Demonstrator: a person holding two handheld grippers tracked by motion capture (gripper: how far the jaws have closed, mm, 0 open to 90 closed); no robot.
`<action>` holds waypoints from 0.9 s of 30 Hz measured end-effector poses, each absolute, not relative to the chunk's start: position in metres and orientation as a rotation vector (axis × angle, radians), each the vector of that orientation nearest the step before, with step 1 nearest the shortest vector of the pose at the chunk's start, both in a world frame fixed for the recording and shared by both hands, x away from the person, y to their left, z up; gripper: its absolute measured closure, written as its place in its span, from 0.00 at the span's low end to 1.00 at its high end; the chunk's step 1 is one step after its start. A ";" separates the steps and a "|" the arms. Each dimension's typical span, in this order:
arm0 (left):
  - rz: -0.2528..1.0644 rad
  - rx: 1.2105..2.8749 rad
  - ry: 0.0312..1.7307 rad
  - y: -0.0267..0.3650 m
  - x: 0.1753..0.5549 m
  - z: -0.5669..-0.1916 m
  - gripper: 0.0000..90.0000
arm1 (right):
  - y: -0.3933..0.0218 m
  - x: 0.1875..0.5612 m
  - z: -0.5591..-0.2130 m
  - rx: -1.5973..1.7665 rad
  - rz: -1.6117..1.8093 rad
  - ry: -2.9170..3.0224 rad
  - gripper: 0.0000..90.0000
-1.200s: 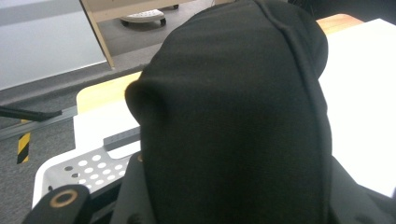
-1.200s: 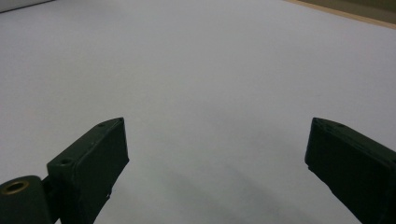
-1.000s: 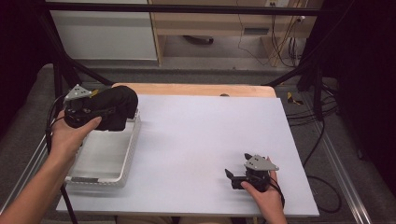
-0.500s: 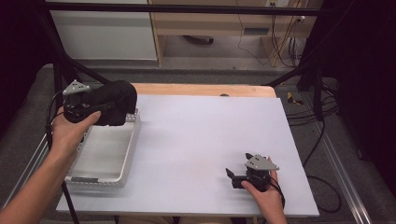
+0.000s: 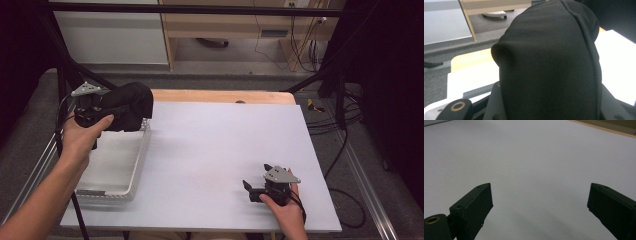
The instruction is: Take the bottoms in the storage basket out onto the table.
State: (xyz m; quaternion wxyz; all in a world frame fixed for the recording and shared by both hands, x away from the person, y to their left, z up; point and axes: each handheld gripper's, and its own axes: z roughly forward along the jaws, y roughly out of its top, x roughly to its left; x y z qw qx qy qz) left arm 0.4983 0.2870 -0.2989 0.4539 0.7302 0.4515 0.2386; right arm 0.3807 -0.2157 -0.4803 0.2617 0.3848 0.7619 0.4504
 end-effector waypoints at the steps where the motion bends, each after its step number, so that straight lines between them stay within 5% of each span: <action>1: 0.589 1.804 1.112 0.285 0.498 -0.299 0.65 | -0.216 0.381 -0.480 1.044 1.223 2.061 0.07; 27: 0.522 1.809 1.069 0.236 0.512 -0.290 0.65 | -0.216 0.379 -0.478 1.033 1.227 2.044 0.07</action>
